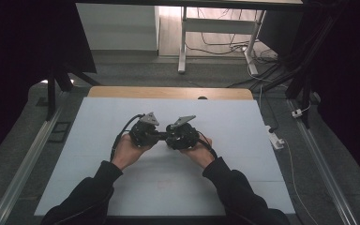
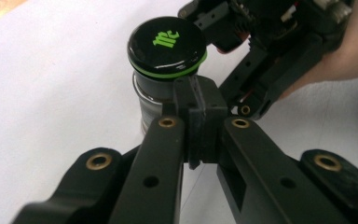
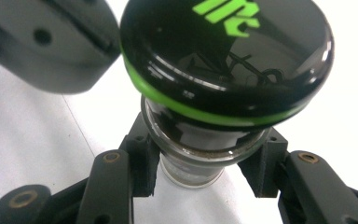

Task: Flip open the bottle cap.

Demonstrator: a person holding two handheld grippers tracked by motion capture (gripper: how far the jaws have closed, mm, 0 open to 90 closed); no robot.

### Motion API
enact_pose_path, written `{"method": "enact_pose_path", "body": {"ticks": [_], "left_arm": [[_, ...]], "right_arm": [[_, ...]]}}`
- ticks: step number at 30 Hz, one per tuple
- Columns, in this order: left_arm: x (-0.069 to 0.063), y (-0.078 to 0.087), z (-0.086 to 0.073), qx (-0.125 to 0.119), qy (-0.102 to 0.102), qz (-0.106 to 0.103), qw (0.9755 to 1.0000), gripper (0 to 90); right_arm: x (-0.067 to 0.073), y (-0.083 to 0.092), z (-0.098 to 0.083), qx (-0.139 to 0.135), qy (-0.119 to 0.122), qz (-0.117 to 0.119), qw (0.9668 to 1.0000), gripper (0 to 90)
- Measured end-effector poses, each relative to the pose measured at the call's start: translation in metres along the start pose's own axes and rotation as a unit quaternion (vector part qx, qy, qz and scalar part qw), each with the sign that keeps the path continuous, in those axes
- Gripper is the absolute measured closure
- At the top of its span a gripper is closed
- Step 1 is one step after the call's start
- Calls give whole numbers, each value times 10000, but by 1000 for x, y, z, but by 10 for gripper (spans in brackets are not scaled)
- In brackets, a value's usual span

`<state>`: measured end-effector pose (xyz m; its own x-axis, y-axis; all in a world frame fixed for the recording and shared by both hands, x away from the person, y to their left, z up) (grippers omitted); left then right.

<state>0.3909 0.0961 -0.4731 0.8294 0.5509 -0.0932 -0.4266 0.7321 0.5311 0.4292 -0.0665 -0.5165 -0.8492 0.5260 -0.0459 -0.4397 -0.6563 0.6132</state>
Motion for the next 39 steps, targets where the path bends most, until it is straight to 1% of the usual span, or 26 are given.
{"method": "enact_pose_path", "body": {"ticks": [4,13,17,18,21,23,24,27,28,32,33,34,36,37,39], "left_arm": [[1,0,0,-11,41,-14,10000,886],[3,2,5,-91,144,66,9998,886],[7,2,8,-126,191,84,9997,886],[8,2,9,-138,200,94,9997,886],[12,2,10,-149,230,104,9996,886],[14,3,11,-169,227,159,9995,887],[14,3,11,-169,227,159,9995,887],[16,3,12,-228,267,193,9992,887],[17,3,13,-231,273,199,9992,887],[20,3,14,-225,287,278,9989,886],[22,2,15,-234,311,323,9987,886],[23,2,15,-239,338,382,9984,886],[27,1,14,-224,372,417,9982,886],[28,1,13,-212,374,420,9982,886],[29,0,11,-177,369,432,9982,885]], "right_arm": [[0,0,0,-3,-5,4,10000,521],[0,0,0,-2,-14,2,10000,521],[0,0,0,-1,-38,-1,10000,521],[-1,0,0,8,-78,-6,10000,522],[-1,0,0,-6,-75,-5,10000,521],[-1,0,-1,-5,-76,-3,10000,521],[-1,0,-1,1,-49,3,10000,521],[-1,0,-1,14,-69,-17,10000,521],[-1,-1,-1,0,-35,-5,10000,521],[0,-1,-1,15,26,-13,10000,522],[0,-1,-1,20,48,-22,10000,522],[1,-1,0,14,13,-23,10000,522],[1,-1,-1,12,14,-21,10000,522],[0,-1,-1,27,69,-13,10000,522],[0,-1,-1,29,66,-1,10000,522]]}}
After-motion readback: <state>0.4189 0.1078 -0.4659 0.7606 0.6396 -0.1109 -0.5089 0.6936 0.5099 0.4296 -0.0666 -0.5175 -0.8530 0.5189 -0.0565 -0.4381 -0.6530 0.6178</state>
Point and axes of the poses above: each handheld gripper's, and its own axes: y roughly backward along the jaws, z roughly out of its top, x roughly to its left, the point moved 2 cm from there along -y, roughly forward along the jaws, and after that the axes turned 9 degrees about -x, right-handed, at the moved point
